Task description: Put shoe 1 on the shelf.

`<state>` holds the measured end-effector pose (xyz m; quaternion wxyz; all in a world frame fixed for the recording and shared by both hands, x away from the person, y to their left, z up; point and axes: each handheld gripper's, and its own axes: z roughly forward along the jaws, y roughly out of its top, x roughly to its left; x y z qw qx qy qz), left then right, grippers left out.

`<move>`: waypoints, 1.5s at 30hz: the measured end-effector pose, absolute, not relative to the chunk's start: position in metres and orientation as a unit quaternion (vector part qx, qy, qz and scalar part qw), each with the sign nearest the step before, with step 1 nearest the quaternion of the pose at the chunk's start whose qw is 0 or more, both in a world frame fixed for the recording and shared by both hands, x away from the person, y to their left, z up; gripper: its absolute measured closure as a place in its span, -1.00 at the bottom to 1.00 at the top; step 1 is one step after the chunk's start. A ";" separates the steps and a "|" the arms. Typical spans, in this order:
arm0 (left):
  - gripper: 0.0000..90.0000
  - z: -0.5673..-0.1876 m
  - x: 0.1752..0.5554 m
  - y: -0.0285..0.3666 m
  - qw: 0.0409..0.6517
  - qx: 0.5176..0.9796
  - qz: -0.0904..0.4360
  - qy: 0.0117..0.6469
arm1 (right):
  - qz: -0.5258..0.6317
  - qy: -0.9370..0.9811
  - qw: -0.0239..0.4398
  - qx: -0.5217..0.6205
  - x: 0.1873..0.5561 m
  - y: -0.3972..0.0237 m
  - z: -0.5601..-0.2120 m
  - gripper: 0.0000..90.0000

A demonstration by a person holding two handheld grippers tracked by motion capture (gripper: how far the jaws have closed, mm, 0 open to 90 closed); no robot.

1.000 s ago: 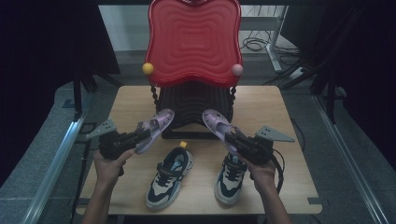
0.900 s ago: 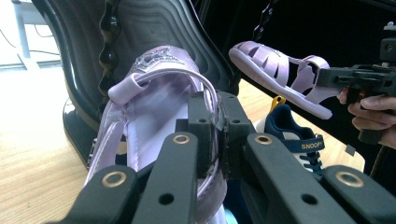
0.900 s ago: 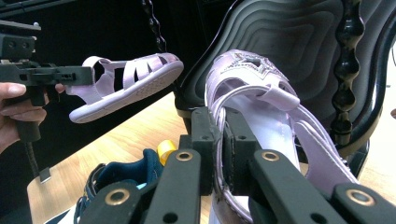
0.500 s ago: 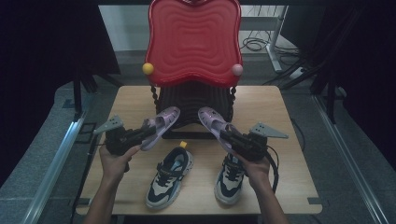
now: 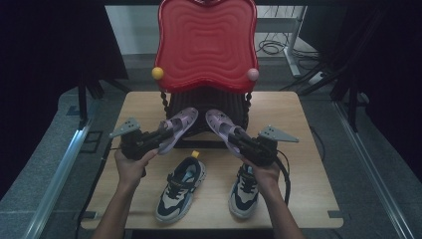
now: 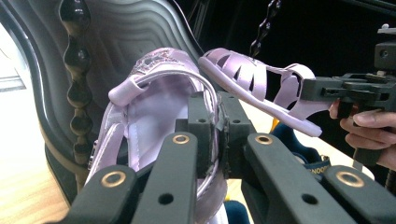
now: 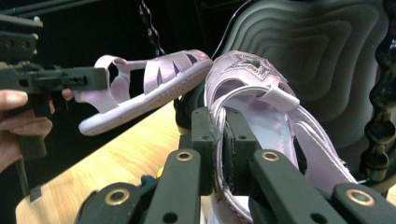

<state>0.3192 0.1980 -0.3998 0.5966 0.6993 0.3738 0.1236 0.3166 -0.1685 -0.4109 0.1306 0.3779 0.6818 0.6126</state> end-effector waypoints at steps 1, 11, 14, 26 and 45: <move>0.91 -0.400 0.319 0.198 0.597 0.699 0.124 0.374 | 0.613 0.682 0.131 0.378 0.317 -0.169 -0.411 0.88; 0.91 -0.394 0.331 0.184 0.606 0.689 0.137 0.372 | 0.620 0.667 0.152 0.385 0.327 -0.161 -0.406 0.88; 0.91 -0.394 0.334 0.180 0.606 0.689 0.141 0.371 | 0.620 0.664 0.155 0.388 0.330 -0.160 -0.405 0.88; 0.90 -0.397 0.349 0.174 0.603 0.689 0.148 0.374 | 0.616 0.659 0.160 0.402 0.344 -0.158 -0.407 0.88; 0.90 -0.403 0.368 0.170 0.602 0.680 0.159 0.387 | 0.616 0.649 0.174 0.411 0.364 -0.145 -0.404 0.88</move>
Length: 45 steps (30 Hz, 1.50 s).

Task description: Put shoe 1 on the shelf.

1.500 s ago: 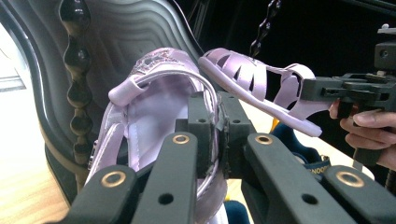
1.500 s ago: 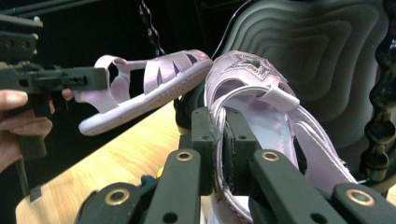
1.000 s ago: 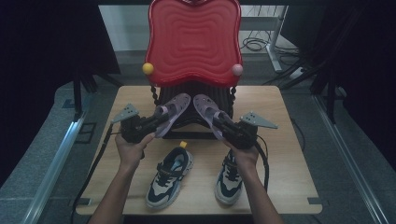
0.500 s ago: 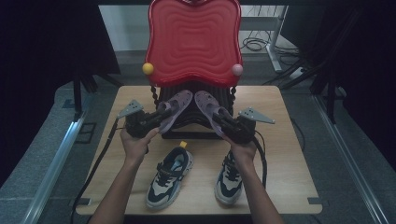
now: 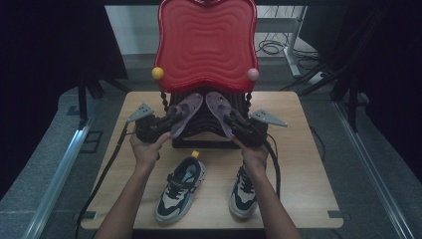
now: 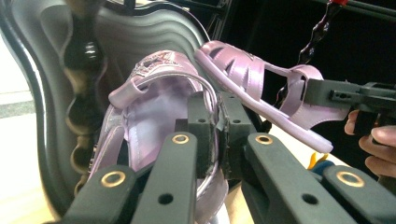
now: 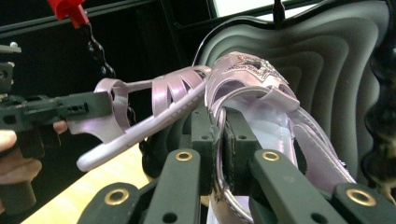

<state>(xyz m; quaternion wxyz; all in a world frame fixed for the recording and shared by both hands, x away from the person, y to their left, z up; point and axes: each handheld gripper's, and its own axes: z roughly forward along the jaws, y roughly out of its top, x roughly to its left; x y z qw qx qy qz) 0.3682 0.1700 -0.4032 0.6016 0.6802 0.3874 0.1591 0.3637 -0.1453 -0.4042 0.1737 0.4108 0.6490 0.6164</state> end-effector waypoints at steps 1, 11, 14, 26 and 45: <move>0.90 -0.403 0.369 0.169 0.602 0.680 0.159 0.386 | 0.617 0.647 0.172 0.414 0.365 -0.144 -0.403 0.88; 0.90 -0.396 0.382 0.164 0.608 0.673 0.165 0.388 | 0.613 0.644 0.191 0.415 0.376 -0.138 -0.400 0.87; 0.89 -0.394 0.384 0.164 0.613 0.668 0.163 0.389 | 0.616 0.641 0.189 0.417 0.378 -0.137 -0.400 0.87; 0.89 -0.399 0.400 0.145 0.613 0.661 0.189 0.389 | 0.613 0.625 0.210 0.435 0.388 -0.133 -0.402 0.87; 0.89 -0.406 0.417 0.140 0.606 0.656 0.238 0.382 | 0.602 0.611 0.253 0.448 0.408 -0.117 -0.406 0.87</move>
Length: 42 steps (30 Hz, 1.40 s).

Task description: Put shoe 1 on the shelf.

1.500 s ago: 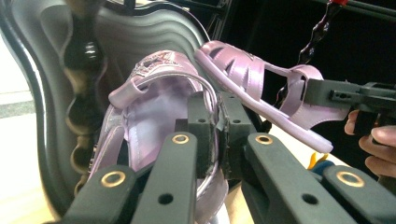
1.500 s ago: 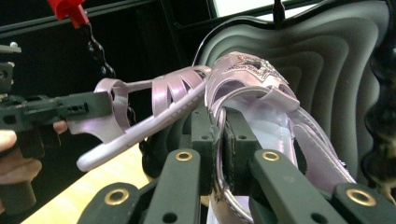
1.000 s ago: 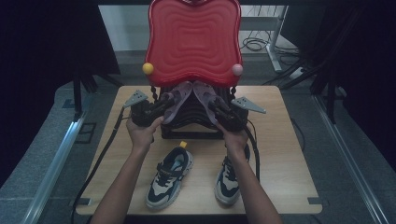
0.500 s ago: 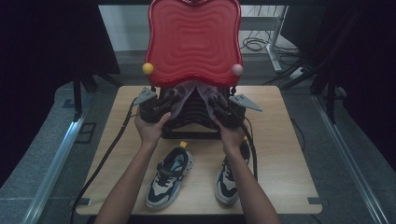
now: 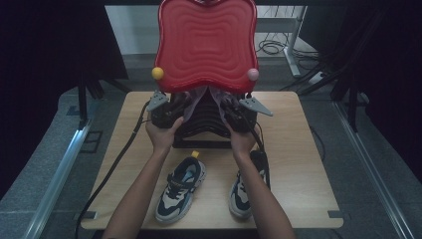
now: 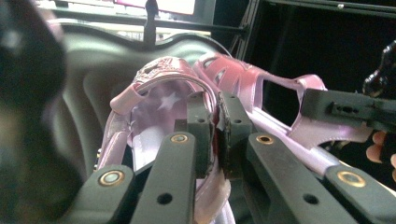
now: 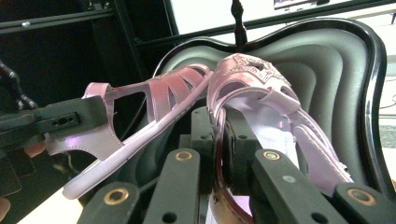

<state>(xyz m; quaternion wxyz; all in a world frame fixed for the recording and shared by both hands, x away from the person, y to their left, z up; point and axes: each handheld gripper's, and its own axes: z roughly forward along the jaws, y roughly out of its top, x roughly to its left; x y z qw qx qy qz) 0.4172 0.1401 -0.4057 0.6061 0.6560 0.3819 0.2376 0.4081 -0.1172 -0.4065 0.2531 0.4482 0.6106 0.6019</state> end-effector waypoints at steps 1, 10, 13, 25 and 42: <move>0.90 -0.405 0.419 0.139 0.607 0.654 0.241 0.381 | 0.602 0.609 0.255 0.449 0.409 -0.116 -0.407 0.87; 0.89 -0.420 0.419 0.132 0.590 0.667 0.271 0.365 | 0.582 0.611 0.294 0.449 0.420 -0.102 -0.419 0.86; 0.89 -0.426 0.416 0.131 0.580 0.671 0.285 0.362 | 0.576 0.615 0.299 0.448 0.418 -0.100 -0.422 0.85; 0.90 -0.437 0.407 0.129 0.560 0.669 0.314 0.374 | 0.549 0.645 0.295 0.442 0.415 -0.101 -0.436 0.84; 0.89 -0.449 0.401 0.119 0.538 0.692 0.314 0.364 | 0.551 0.648 0.277 0.446 0.413 -0.096 -0.440 0.82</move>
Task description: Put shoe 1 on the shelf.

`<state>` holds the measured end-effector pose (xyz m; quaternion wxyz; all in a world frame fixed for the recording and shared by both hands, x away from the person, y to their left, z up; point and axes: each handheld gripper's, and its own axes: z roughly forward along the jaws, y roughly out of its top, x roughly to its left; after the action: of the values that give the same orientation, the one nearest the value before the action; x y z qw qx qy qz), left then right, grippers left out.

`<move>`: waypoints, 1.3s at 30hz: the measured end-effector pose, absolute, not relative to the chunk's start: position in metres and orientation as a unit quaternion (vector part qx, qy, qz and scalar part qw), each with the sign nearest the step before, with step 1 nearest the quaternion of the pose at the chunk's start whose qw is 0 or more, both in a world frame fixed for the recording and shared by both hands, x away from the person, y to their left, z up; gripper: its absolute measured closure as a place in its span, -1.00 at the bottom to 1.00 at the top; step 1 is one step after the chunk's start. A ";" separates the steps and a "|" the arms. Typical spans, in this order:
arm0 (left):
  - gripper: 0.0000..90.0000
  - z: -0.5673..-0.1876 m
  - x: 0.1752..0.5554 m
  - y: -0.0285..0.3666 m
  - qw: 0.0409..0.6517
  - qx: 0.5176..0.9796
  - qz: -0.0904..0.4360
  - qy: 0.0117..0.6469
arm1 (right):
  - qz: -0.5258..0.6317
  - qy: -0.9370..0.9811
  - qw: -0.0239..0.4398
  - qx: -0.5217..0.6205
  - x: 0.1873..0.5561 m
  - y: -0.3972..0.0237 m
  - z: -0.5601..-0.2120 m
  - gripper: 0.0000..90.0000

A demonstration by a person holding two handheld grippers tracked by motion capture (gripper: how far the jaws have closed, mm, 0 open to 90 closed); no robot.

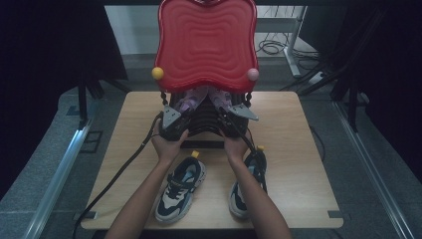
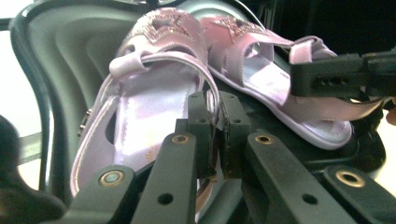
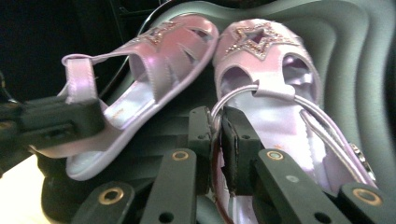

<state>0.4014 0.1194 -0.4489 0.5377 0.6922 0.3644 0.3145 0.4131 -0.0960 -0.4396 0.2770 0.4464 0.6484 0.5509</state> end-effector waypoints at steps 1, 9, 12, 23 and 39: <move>0.88 -0.449 0.401 0.119 0.538 0.692 0.314 0.364 | 0.551 0.648 0.277 0.446 0.413 -0.096 -0.440 0.82; 0.74 -0.453 0.403 0.119 0.534 0.704 0.286 0.370 | 0.552 0.654 0.268 0.442 0.412 -0.096 -0.439 0.78; 0.68 -0.451 0.402 0.119 0.538 0.702 0.285 0.370 | 0.553 0.655 0.265 0.441 0.411 -0.098 -0.437 0.70; 0.31 -0.441 0.396 0.123 0.541 0.699 0.281 0.373 | 0.553 0.660 0.258 0.438 0.403 -0.101 -0.430 0.37; 0.14 -0.427 0.374 0.145 0.540 0.713 0.240 0.378 | 0.554 0.679 0.231 0.423 0.376 -0.118 -0.419 0.14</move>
<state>0.3739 0.1453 -0.4267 0.5396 0.7132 0.3776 0.2399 0.3760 -0.1177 -0.4187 0.2314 0.4227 0.6790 0.5538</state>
